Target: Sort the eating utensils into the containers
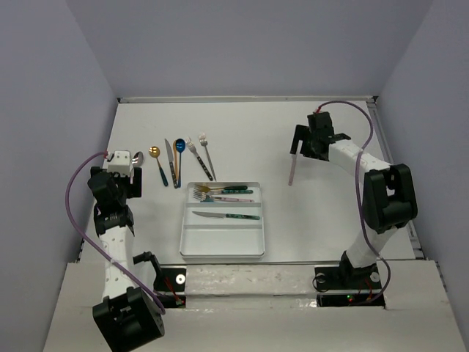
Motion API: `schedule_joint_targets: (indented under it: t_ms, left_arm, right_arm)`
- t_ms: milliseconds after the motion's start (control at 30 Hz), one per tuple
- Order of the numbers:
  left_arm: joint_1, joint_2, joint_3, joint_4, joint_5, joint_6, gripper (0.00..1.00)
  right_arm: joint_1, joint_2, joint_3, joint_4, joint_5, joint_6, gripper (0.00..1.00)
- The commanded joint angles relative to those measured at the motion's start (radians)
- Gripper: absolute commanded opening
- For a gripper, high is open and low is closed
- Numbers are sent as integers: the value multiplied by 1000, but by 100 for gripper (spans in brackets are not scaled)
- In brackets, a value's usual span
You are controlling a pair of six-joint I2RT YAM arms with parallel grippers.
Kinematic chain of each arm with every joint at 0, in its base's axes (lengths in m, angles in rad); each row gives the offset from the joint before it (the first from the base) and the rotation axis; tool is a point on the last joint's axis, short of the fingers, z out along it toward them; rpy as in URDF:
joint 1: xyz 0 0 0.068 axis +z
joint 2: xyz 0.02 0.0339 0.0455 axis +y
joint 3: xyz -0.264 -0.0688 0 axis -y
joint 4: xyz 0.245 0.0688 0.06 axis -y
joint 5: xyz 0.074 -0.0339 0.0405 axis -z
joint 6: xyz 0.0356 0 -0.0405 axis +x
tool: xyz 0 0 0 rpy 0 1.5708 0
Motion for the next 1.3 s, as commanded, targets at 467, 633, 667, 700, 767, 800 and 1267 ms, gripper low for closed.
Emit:
schedule_joint_targets:
  t_ms: [467, 633, 667, 700, 767, 800, 1267]
  left_arm:
    - [6, -14, -13, 38, 14, 7, 99]
    - [8, -13, -13, 39, 17, 7, 99]
    - [8, -11, -13, 39, 17, 7, 99]
    - [8, -10, -12, 39, 17, 7, 99]
    - [8, -10, -12, 39, 17, 7, 99]
    - [8, -10, -12, 39, 15, 8, 99]
    - [8, -16, -13, 39, 15, 7, 99]
  right_arm:
    - [54, 150, -4, -49, 60, 18, 75]
    - [54, 183, -13, -49, 89, 18, 73]
    - [54, 195, -12, -48, 88, 18, 73]
    - [63, 203, -7, -49, 85, 15, 73]
    - [63, 219, 5, -49, 79, 4, 73]
    - [63, 235, 20, -51, 74, -2, 72]
    - [94, 175, 10, -59, 133, -22, 0]
